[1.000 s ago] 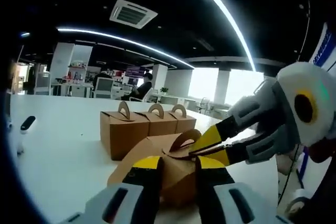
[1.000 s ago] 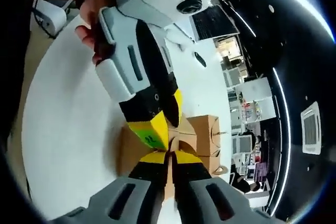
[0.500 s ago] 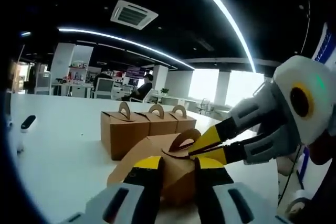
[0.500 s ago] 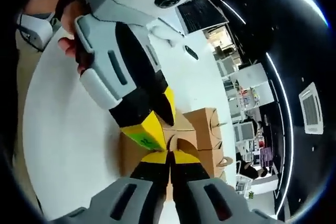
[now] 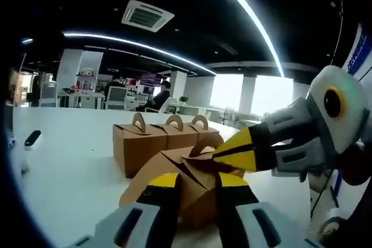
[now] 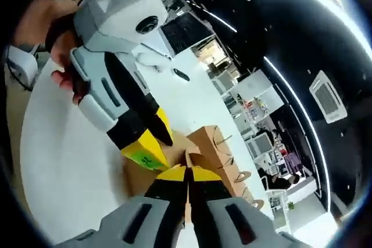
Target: Pick up one paper box from the group, open the paper box, and remove the item inside
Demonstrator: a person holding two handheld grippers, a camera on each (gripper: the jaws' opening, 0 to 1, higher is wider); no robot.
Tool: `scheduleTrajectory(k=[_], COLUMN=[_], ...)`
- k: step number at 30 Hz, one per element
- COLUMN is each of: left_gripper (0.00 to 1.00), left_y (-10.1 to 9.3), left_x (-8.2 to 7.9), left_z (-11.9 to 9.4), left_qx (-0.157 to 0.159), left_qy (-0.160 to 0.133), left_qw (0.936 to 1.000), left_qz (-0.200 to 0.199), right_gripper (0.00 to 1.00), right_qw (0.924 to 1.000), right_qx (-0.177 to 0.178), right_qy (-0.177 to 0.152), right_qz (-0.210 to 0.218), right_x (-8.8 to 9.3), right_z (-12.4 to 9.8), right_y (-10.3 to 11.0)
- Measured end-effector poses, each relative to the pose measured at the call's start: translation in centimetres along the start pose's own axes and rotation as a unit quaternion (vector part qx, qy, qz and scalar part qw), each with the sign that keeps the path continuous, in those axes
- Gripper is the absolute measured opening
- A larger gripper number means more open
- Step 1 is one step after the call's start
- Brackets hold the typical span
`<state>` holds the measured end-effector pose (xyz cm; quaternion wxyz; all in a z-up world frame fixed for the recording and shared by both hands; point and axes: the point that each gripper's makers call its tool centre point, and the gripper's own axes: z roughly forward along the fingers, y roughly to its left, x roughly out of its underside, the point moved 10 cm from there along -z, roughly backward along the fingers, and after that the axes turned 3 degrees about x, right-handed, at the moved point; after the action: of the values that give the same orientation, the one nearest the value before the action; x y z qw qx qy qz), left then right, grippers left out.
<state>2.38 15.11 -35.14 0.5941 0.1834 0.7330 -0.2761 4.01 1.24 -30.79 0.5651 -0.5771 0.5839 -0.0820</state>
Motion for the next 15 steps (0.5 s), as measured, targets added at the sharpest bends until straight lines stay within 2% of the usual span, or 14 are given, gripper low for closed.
scheduleTrajectory(k=[5,12,15], left_gripper=[0.26,0.26,0.26], left_y=[0.1,0.3,0.4], left_x=[0.0,-0.1,-0.1], left_z=[0.1,0.2,0.3], left_qx=[0.000,0.001,0.002], left_qy=[0.003,0.005,0.005], left_qw=[1.0000,1.0000,1.0000], left_qz=[0.001,0.000,-0.001], right_gripper=[0.02,0.02,0.02], right_qw=[0.9952,0.9890,0.9839], right_qx=[0.011,0.028,0.035], right_qy=[-0.030,-0.052,-0.063], right_qz=[0.092,0.136,0.163], right_x=[0.7,1.1,1.3], right_z=[-0.1,-0.2,-0.2], right_y=[-0.3,-0.3,-0.4])
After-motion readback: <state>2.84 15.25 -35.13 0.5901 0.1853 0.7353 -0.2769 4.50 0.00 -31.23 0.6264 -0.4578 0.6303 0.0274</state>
